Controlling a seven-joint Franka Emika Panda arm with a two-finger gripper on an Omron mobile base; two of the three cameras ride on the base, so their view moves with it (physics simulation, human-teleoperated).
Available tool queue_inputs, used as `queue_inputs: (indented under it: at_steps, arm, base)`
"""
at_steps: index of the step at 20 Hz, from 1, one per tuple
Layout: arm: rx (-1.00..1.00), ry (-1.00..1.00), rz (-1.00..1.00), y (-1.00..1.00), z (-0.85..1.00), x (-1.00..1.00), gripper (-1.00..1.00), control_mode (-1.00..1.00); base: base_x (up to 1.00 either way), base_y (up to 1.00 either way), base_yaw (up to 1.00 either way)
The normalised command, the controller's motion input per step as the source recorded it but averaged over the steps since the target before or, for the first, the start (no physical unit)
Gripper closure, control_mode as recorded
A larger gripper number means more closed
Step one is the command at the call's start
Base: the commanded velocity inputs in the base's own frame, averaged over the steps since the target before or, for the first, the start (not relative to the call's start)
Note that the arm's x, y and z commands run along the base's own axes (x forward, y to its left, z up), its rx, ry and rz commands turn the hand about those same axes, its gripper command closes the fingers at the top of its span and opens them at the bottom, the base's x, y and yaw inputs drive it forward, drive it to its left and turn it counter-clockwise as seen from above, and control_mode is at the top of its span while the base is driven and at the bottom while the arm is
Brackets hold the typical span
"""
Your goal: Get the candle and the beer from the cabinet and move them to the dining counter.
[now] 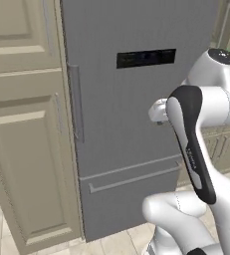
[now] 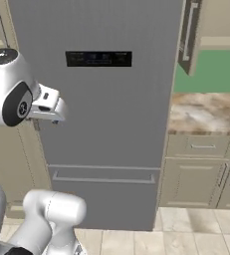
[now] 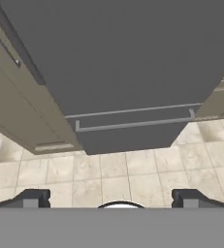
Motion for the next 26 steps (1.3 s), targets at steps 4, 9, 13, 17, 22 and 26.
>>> queue_inputs:
  at_steps: [4,9,13,17,22,26]
  arm:
    - [0.0,0.0,0.0,0.0,0.0,0.0,-1.0,1.0]
    - [0.0,0.0,0.0,0.0,0.0,0.0,-1.0,1.0]
    - [0.0,0.0,0.0,0.0,0.0,0.0,-1.0,1.0]
    - [0.0,0.0,0.0,0.0,0.0,0.0,-1.0,1.0]
    - [0.0,0.0,0.0,0.0,0.0,0.0,-1.0,1.0]
    - [0.0,0.0,0.0,0.0,0.0,0.0,-1.0,1.0]
  base:
    - [0.0,-1.0,0.0]
    - [0.0,-1.0,0.0]
    - [0.0,-1.0,0.0]
    - [0.13,-1.0,0.0]
    - [0.37,-1.0,0.0]
    - [0.49,-0.98,0.04]
